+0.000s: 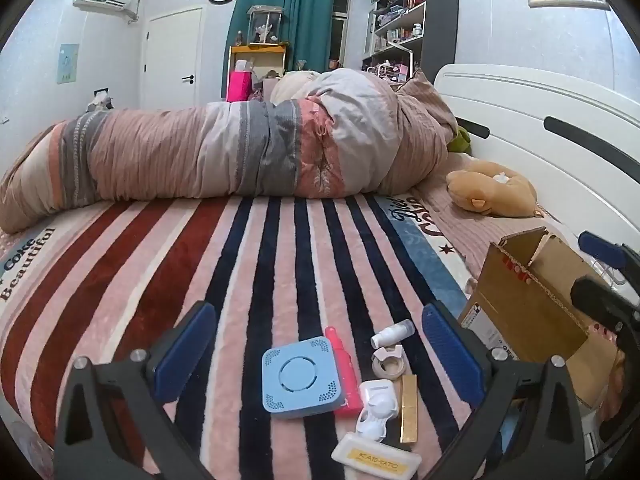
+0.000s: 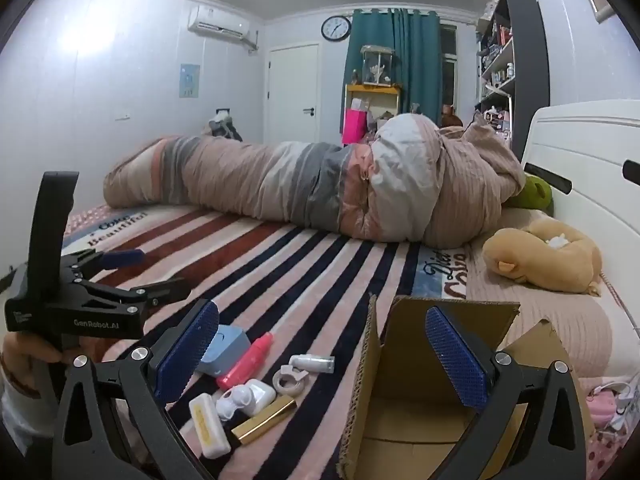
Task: Organize rigid objects
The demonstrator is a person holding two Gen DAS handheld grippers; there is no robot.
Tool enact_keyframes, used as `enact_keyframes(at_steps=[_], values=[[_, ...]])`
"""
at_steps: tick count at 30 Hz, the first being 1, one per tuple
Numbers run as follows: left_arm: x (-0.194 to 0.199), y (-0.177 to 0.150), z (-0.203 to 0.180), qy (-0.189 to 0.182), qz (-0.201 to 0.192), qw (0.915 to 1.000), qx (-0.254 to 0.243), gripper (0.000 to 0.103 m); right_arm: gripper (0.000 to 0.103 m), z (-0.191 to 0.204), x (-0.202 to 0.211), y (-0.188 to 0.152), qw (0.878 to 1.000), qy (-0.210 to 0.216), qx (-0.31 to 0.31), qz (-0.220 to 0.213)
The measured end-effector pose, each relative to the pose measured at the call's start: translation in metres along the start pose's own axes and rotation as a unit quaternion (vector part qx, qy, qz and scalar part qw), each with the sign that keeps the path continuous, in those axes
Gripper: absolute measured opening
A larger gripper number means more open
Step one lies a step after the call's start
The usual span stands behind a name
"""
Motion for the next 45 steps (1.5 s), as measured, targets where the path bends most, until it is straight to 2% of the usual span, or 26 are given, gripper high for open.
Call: enact_keyframes(at_steps=[5, 8, 14, 45], values=[[0.001, -0.001, -0.005, 0.006, -0.001, 1.0, -0.008, 0.102, 0.103, -0.002, 0.011, -0.012, 0.999, 0.026, -0.02, 0.008], [0.005, -0.004, -0.009, 0.0, -0.012, 0.9999, -0.009, 0.102, 0.103, -0.003, 0.006, -0.007, 0.999, 0.016, -0.01, 0.034], [0.004, -0.005, -0.01, 0.002, -0.005, 0.9998, -0.018, 0.102, 0.103, 0.004, 0.002, -0.016, 1.0, 0.015, -0.012, 0.02], [0.008, -0.009, -0.01, 0.001, -0.008, 0.9998, -0.018, 0.102, 0.103, 0.004, 0.0, -0.019, 0.998, 0.028, -0.035, 0.037]])
Point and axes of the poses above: each gripper's, at about its wrist camera, not at the fingertips, and x roughly against the way its jaws point, z to its left, y to its top, the point moved 4 cm from there along -x, roughly the way its jaws point, and after that the axes turned 6 degrees about -y, right-handed, at the moved point
